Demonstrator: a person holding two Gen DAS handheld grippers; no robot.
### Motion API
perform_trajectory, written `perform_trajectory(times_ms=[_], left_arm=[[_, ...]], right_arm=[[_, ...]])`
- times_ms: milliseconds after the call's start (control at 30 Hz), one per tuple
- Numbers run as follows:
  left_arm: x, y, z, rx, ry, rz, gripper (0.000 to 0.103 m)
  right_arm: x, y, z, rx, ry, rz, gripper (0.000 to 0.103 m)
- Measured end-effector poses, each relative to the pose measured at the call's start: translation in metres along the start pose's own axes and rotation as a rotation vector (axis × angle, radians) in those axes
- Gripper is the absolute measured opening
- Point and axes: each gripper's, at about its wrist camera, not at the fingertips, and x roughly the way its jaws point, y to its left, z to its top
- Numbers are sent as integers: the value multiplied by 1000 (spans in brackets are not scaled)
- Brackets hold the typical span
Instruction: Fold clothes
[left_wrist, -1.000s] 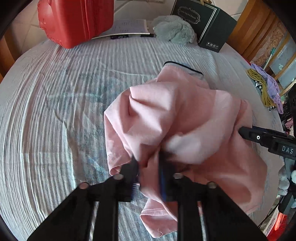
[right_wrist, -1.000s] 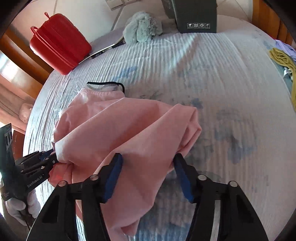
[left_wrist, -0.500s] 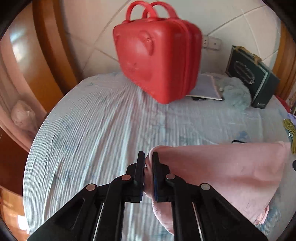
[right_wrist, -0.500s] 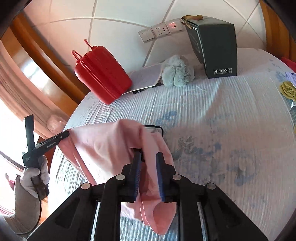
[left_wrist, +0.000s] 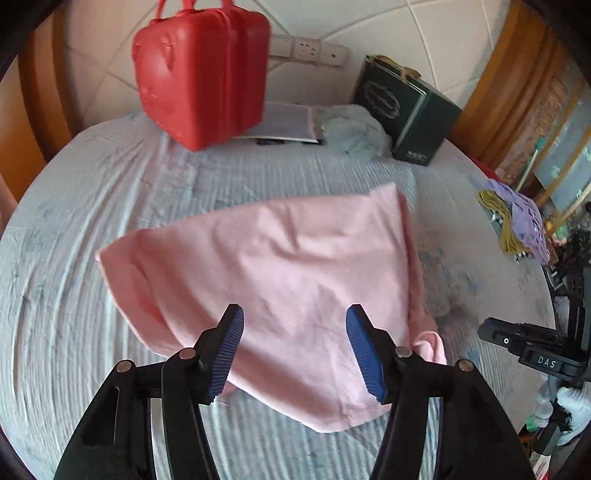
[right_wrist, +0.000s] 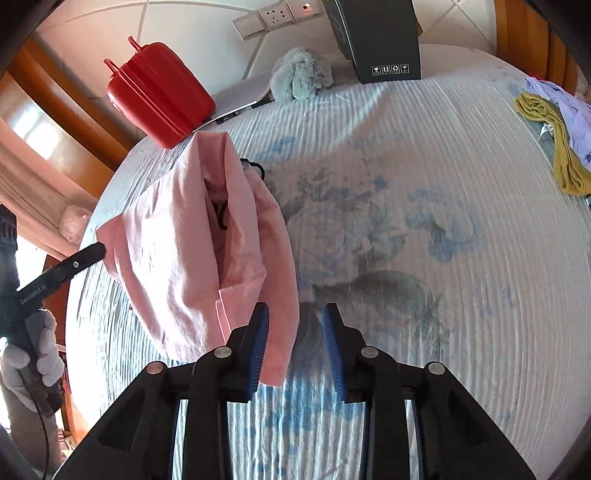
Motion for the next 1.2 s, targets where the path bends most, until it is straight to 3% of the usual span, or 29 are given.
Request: perform_trajectory(times_ms=[167,333,367,400,433,833,867,900,933,967,1067,1200], left_arm=[[32,-47,-22,69,61,-13,59],[57,-66,-33,104,96,22,59],[61,-67,-36,117,102,45,53],[66,-67,-38,128,110,69,40],[68,-64,-40,127,116,82,10],[20,-4,-53,35,65,193,6],[15,0,-52,30,55,203,6],[9,6,-51,25,44,217,6],[2,12,-48,17,31,234,6],[-4,20,-45,9,18,252,6],[-26,45,-31,-4,-30,309,6],[-53,73,-5,-8,-113,356,6]], right_arm=[[-2,-5,-24,8,19,-6,34],[-6,-11,-39,14,23,-26,53],[-5,-11,-41,8,24,-30,58],[-4,-10,-42,-1,25,-35,63],[-3,-9,-42,-12,26,-41,65],[52,58,-34,-248,21,-72,64],[61,62,-32,-265,23,-87,61],[67,65,-30,-282,22,-109,38],[70,68,-27,-307,13,-144,24],[69,69,-22,-317,2,-163,4],[52,58,0,-288,-70,-191,4],[-4,39,44,-247,-270,-274,3]])
